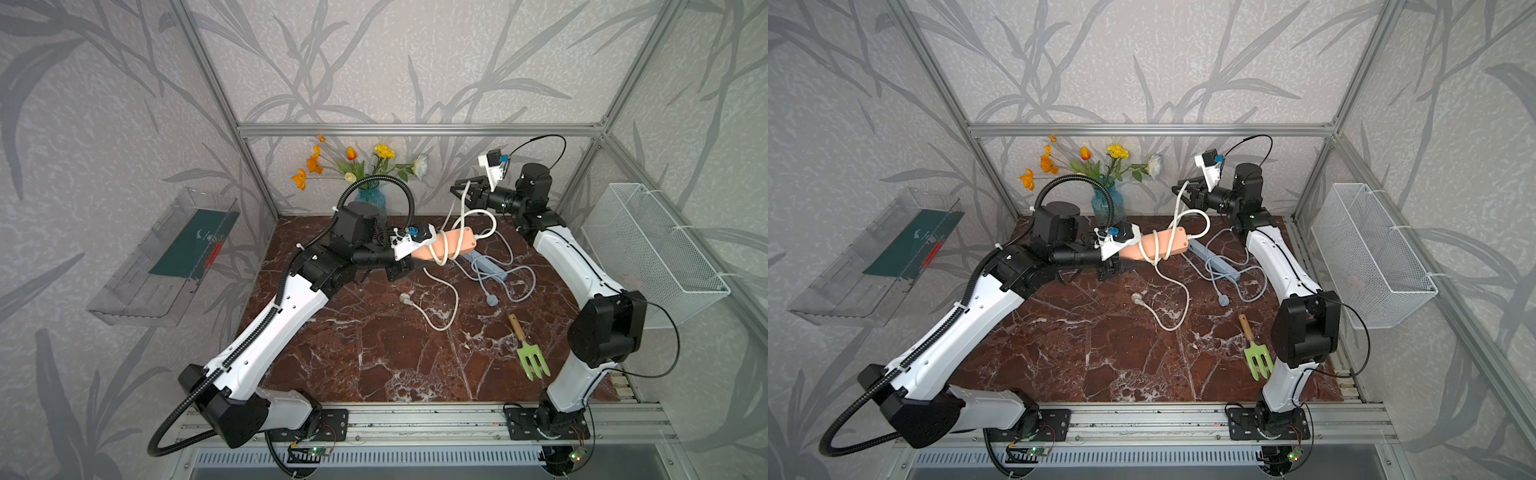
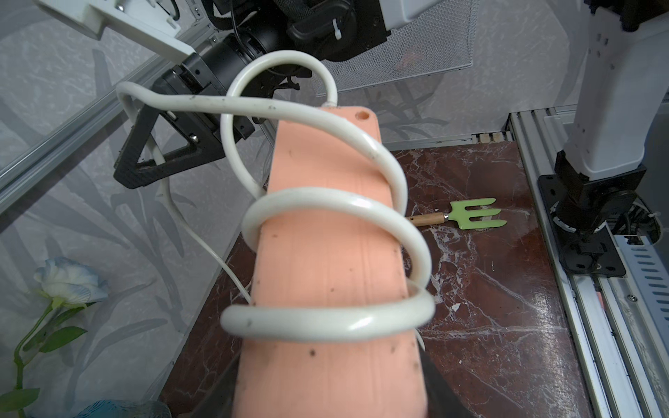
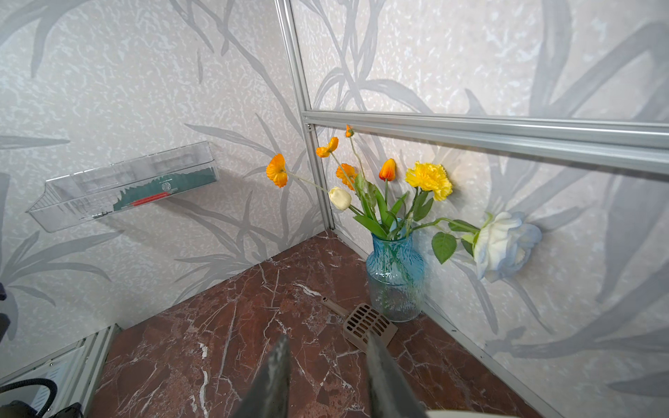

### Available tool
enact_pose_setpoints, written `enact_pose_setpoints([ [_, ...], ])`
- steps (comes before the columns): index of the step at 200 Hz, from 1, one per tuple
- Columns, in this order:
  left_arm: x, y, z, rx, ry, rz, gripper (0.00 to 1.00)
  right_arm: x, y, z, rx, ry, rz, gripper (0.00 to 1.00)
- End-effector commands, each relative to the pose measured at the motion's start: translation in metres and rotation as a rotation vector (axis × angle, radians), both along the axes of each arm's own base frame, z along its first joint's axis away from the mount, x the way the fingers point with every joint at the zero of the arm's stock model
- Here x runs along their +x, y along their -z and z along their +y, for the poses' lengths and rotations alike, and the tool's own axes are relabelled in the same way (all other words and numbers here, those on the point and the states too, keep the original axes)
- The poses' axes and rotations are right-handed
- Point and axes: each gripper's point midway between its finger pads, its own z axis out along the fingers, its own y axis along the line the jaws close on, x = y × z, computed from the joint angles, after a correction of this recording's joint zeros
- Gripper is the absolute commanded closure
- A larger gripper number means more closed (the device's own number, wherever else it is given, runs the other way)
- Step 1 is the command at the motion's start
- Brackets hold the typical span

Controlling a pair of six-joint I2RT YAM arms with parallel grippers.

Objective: Wrap the cord around the power strip
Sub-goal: Wrap the power cord around the power strip.

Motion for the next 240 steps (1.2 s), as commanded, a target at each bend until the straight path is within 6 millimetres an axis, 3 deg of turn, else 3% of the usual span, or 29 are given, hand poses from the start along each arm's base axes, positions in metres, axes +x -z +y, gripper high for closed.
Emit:
enact_pose_setpoints([
  [1,-0.02,-0.048,-0.007,-0.191,0.106,-0.051,1.0,0.013,0.019,0.008,0.03,0.043,0.052,0.67],
  [38,-0.002,-0.083,-0.015,-0.373,0.081,-0.082,1.0,0.014,0.054,0.049,0.131,0.019,0.134,0.68],
  [80,0.015,-0.124,-0.009,-0.438,-0.009,-0.182,1.0,0.028,0.092,0.065,0.247,0.089,0.236,0.66],
  [132,0.017,-0.138,-0.01,-0.435,-0.022,-0.195,1.0,0.034,0.112,0.096,0.208,0.179,0.23,0.57],
  [161,0.014,-0.142,-0.011,-0.438,-0.018,-0.193,1.0,0.045,0.115,0.1,0.209,0.259,0.207,0.55],
  [187,0.014,-0.144,-0.01,-0.429,-0.032,-0.198,1.0,0.05,0.123,0.09,0.158,0.358,0.179,0.54],
  [222,0.035,-0.133,-0.004,-0.379,-0.132,-0.212,1.0,0.008,0.109,0.081,0.106,0.342,0.151,0.5],
  [240,0.043,-0.132,0.0,-0.389,-0.173,-0.213,1.0,-0.011,0.113,0.065,0.115,0.373,0.202,0.48],
])
